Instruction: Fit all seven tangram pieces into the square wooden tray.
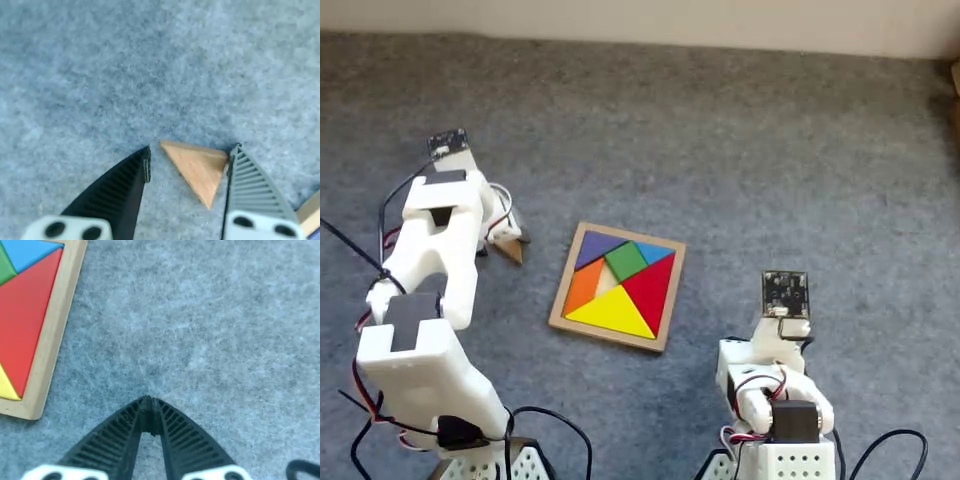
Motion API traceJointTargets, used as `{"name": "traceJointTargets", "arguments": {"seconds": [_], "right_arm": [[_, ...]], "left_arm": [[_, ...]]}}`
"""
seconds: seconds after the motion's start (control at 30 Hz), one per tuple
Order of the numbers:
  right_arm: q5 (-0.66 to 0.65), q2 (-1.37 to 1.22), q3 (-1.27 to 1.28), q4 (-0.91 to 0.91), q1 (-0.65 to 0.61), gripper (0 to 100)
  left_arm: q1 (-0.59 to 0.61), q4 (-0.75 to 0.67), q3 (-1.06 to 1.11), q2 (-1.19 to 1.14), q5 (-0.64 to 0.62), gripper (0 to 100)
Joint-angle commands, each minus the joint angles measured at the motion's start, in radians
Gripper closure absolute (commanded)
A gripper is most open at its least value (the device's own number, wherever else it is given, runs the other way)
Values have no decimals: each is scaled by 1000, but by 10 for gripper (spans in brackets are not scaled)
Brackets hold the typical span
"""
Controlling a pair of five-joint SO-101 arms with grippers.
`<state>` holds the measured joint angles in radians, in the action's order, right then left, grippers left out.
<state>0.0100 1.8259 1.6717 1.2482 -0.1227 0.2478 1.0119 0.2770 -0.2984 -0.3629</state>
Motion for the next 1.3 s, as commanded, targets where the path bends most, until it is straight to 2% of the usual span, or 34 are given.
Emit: {"name": "traceJointTargets", "arguments": {"seconds": [0.0,0.27,0.73,0.9,1.1,1.27], "right_arm": [[5,10,148,4,12,993],[5,10,148,4,12,993],[5,10,148,4,12,993],[5,10,148,4,12,993],[5,10,148,4,12,993],[5,10,148,4,12,993]], "left_arm": [[8,6,-48,8,-6,762],[-10,8,-47,8,2,821],[-19,8,-50,21,48,827],[-21,8,-74,21,133,880],[-31,9,-76,21,137,888],[-73,64,-93,44,138,890]]}}
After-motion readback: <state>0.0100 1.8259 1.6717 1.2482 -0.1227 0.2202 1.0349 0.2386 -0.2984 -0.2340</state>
